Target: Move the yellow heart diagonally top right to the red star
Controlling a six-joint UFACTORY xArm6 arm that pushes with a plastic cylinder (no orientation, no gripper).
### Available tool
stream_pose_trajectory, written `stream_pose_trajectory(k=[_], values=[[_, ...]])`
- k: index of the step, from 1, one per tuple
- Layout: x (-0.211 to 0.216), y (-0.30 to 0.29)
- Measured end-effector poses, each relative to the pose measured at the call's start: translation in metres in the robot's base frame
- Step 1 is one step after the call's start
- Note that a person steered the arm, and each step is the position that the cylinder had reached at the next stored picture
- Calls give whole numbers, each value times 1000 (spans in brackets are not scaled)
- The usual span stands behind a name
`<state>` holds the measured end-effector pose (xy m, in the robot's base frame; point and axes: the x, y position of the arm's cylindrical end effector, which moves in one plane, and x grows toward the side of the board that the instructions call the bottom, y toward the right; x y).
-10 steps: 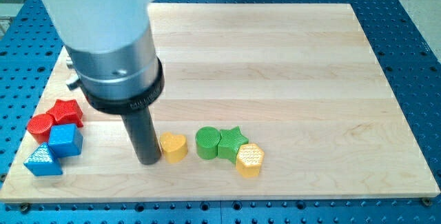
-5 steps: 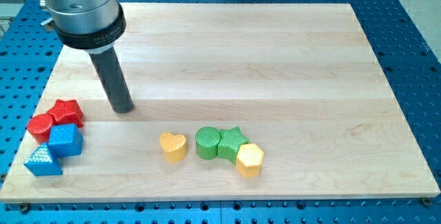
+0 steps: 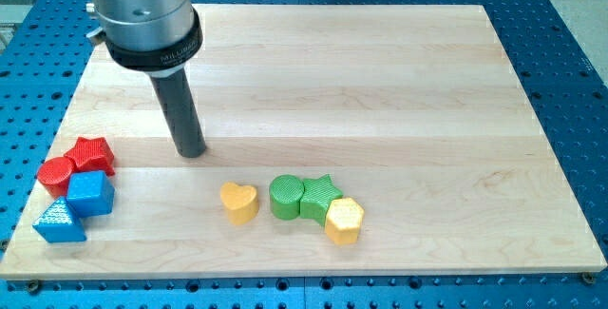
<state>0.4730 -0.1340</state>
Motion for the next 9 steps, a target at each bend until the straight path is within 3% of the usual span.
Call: stream_pose_trajectory(k=[2, 3, 4, 5, 6, 7, 8, 9], values=[[-1, 238], [86, 274], [145, 222], [142, 190], [101, 154], [129, 150], [143, 97], [79, 53]])
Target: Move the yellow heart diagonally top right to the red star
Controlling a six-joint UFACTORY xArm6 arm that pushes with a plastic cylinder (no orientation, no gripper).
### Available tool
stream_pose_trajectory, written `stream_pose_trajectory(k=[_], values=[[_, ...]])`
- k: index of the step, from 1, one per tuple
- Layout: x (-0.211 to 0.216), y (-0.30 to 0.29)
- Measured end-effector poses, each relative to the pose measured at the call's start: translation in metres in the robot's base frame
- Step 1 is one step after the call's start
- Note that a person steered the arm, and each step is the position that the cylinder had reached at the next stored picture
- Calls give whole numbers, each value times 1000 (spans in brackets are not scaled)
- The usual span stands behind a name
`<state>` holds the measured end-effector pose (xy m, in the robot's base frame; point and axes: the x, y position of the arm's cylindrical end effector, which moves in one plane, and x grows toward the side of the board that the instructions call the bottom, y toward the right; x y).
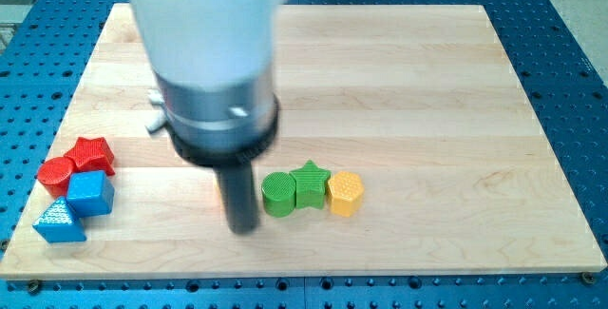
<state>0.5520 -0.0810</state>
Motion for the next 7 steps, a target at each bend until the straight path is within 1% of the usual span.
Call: stream_pose_trajectory(k=[1, 2, 3, 4, 5, 6, 7], values=[[-71, -32], [-127, -48], [-146, -52], [-181, -97], [-158, -107], [-172, -178], [-217, -93]])
